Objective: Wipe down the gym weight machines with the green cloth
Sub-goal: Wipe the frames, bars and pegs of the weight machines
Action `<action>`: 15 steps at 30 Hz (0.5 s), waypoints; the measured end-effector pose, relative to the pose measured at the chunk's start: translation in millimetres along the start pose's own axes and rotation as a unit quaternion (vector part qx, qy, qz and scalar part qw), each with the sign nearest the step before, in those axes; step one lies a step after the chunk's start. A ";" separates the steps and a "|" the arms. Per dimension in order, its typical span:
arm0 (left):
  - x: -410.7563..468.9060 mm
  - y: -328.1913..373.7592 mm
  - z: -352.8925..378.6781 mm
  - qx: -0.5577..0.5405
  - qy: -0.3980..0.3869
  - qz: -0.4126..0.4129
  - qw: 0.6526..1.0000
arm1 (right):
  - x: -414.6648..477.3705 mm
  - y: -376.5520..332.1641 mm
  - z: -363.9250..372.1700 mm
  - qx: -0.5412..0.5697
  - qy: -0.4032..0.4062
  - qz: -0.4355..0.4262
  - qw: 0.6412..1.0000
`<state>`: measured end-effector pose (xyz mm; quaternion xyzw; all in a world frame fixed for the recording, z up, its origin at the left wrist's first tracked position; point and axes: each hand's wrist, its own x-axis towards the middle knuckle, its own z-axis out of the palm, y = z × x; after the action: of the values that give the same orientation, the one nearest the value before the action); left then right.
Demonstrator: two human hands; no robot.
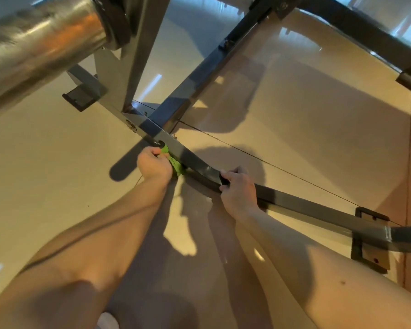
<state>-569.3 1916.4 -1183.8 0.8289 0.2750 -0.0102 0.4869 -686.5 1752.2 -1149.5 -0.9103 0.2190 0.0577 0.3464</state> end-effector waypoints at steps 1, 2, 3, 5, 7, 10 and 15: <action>4.1 1.2 -1.1 0.006 0.010 -0.003 1.000 | 0.3 0.0 -0.1 0.003 -0.001 -0.003 1.000; -0.6 2.5 -2.1 0.007 0.017 -0.006 1.000 | -0.1 -0.2 0.7 0.010 0.002 -0.002 1.000; -8.6 2.1 -2.0 0.012 0.015 0.002 1.000 | 0.9 -0.2 1.8 0.012 0.004 -0.001 1.000; -39.3 -6.7 3.4 0.022 -0.022 0.026 0.999 | 1.4 0.8 2.7 0.008 0.003 -0.008 1.000; -71.5 -16.5 11.0 0.035 -0.065 0.041 0.996 | 1.8 2.7 3.5 0.018 0.004 -0.015 1.000; -90.0 -25.3 14.1 0.068 -0.094 0.082 0.990 | 1.7 5.9 4.1 0.015 0.004 -0.026 1.000; -13.5 0.4 -3.8 0.016 -0.019 -0.002 1.000 | 2.1 9.0 6.1 0.012 0.015 -0.033 0.999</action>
<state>-581.5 1913.3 -1177.6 0.8356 0.2668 -0.0313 0.4791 -688.3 1749.5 -1160.1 -0.9136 0.1951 0.0302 0.3554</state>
